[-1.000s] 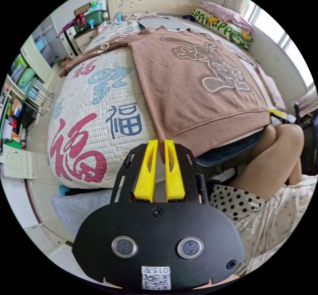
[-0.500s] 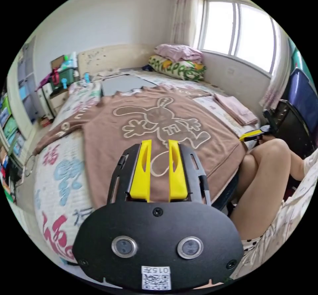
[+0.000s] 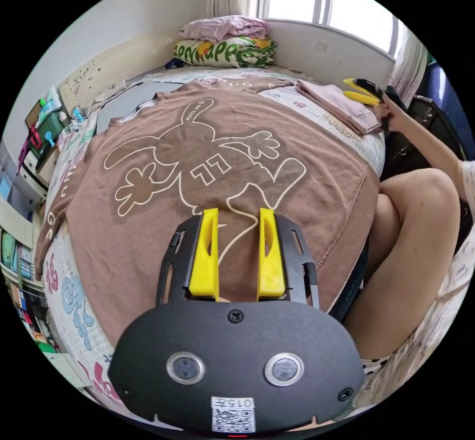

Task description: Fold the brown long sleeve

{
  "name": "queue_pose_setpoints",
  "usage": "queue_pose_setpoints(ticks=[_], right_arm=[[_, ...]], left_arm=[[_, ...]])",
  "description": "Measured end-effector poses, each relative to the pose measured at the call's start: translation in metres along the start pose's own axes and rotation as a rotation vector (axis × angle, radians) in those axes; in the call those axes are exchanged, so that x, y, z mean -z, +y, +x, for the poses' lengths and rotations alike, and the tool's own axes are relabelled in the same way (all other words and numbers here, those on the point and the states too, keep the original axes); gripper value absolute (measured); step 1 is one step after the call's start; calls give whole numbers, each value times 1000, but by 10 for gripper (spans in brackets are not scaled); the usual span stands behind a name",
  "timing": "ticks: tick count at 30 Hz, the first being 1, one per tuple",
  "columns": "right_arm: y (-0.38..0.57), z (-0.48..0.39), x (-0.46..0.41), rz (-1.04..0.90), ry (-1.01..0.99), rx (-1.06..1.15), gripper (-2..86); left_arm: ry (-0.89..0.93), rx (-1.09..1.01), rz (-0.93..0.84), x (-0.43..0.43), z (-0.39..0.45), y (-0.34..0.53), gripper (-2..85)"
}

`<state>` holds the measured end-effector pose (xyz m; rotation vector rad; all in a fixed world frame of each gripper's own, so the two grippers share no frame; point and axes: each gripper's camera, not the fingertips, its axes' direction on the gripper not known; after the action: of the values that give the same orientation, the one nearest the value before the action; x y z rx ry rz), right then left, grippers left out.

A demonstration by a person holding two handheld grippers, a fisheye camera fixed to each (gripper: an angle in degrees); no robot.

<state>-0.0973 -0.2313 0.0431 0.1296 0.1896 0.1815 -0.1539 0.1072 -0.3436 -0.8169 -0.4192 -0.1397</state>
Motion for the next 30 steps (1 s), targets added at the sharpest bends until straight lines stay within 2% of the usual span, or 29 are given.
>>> queue_pose_setpoints(ticks=[6, 11, 15, 18, 20, 22, 24, 27, 30], right_arm=[[-105, 9, -81, 25, -20, -152, 123], [-171, 2, -145, 99, 112, -184, 130], [-199, -1, -185, 86, 126, -184, 116], [-217, -13, -218, 33, 261, -154, 118], [-227, -17, -232, 67, 269, -167, 115], [-232, -19, -240, 106, 274, -195, 101], [-235, -31, -246, 130, 335, -218, 44], [-229, -87, -251, 224, 354, -90, 16], [-205, -181, -269, 211, 230, 181, 6]], left_arm=[[9, 6, 5, 0, -12, 17, 118], [3, -8, 9, -1, -13, 25, 114], [1, -9, 10, -3, -14, 28, 113], [-3, -13, 11, -4, -12, 29, 113], [6, -8, 11, -6, -14, 28, 113], [6, -8, 12, -7, -13, 27, 113], [3, -10, 13, -8, -10, 26, 113], [5, -14, 14, -9, -7, 22, 112], [20, -5, 14, -10, -7, 17, 111]])
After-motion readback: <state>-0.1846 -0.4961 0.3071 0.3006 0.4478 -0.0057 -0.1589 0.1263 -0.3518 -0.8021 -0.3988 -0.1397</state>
